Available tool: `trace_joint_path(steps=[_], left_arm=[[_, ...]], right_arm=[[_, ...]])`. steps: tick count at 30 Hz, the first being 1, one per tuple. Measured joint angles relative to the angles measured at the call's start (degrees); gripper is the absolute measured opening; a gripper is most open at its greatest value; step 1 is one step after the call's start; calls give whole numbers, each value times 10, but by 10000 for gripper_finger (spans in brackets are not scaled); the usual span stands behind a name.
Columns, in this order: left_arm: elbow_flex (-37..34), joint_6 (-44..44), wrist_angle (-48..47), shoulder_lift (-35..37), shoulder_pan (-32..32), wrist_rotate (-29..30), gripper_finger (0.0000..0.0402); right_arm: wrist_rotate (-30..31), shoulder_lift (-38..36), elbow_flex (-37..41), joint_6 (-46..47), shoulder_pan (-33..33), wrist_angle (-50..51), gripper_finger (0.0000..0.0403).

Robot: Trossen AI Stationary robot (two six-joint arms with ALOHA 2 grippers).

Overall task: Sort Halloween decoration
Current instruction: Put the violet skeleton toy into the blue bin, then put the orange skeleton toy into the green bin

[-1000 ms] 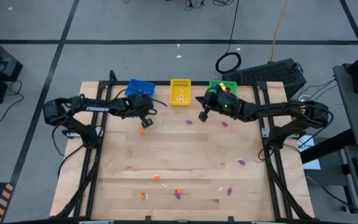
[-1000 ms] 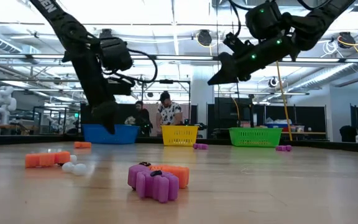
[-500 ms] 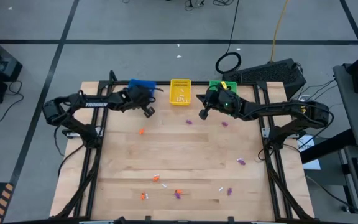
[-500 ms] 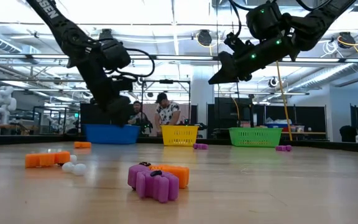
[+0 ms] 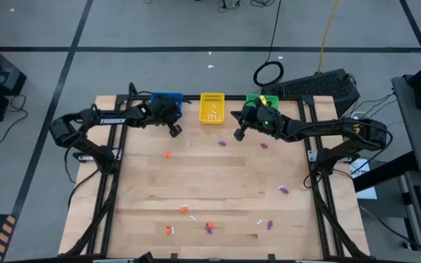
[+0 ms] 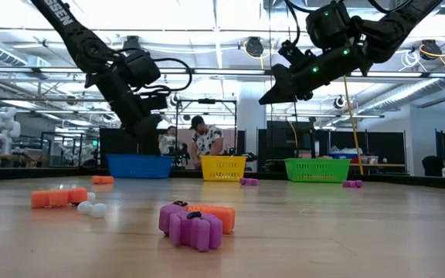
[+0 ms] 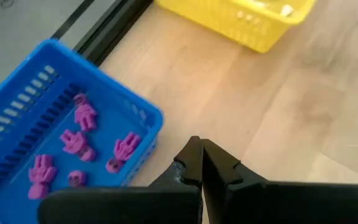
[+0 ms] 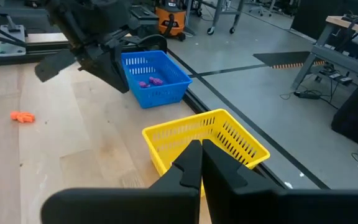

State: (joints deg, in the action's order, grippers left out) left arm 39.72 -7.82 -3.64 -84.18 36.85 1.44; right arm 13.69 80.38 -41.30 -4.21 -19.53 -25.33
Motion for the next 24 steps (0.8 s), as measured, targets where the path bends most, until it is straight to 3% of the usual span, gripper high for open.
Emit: trace_joint_path(steps=[9,15,24], left_arm=[[0,15,40,44,-48,1,0],[-28,15,120,67,-117,2,0],[-34,15,124,64,-221,2,0]], right_arm=[[0,0,0,-11,0,8,0],[0,0,0,-10,0,8,0],[-2,0,0,11,0,1,0]])
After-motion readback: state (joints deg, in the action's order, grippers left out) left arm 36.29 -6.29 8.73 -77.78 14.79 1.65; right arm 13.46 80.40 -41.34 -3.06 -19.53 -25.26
